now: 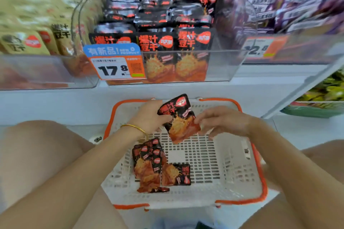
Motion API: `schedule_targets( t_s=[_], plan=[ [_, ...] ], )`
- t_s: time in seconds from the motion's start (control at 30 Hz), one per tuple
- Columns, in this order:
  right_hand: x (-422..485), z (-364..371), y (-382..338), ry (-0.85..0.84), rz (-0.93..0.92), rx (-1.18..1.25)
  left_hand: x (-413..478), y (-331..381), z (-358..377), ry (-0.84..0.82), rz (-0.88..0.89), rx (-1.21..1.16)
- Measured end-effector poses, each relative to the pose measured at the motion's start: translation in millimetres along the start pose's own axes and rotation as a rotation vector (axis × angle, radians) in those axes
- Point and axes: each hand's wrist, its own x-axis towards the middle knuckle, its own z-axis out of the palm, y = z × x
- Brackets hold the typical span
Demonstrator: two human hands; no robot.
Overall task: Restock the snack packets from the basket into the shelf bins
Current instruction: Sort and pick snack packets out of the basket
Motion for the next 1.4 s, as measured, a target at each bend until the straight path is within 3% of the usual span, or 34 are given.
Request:
schedule_targets(
  t_s=[0.1,0.2,0.33,0.47,0.57,0.73,0.87,1.17,1.4],
  plan=[
    [-39.8,-2.9,-45.8,0.378,-0.235,-0.403,-15.7,41.8,-14.4,0.052,0.209,0.393],
    [-81.8,5.5,-102.5,0.463,-0.474,-0.728,-28.7,92.3,-31.0,0.159,0.386,0.623],
    [-113.1,7.9,-158.6,0.726,-0.351,-1.338,-28.1,146.7,-60.2,0.422,0.572,0.528],
    [-125.6,-15.2,-195.3,1.095,-0.443,-1.184,-0.4,165.3,-89.1,0.631,0.648,0.083],
    [-100.9,-34.8,-209.9,1.298,-0.541,-1.062,37.8,162.2,-99.6,0.617,0.540,0.291],
    [-31.3,-50.6,-217.2,1.281,-0.381,-1.258,82.1,153.7,-89.0,0.385,0.326,0.652],
    [9.8,-63.6,-222.5,1.188,-0.209,-1.331,96.7,149.7,-84.0,0.239,0.193,0.723],
    [67.2,-84.7,-241.7,1.020,0.005,-1.409,100.0,144.7,-81.6,0.257,0.207,0.705],
    [100.2,-96.0,-229.3,1.018,-0.074,-1.299,98.2,143.4,-82.8,0.238,0.212,0.684]
  ],
)
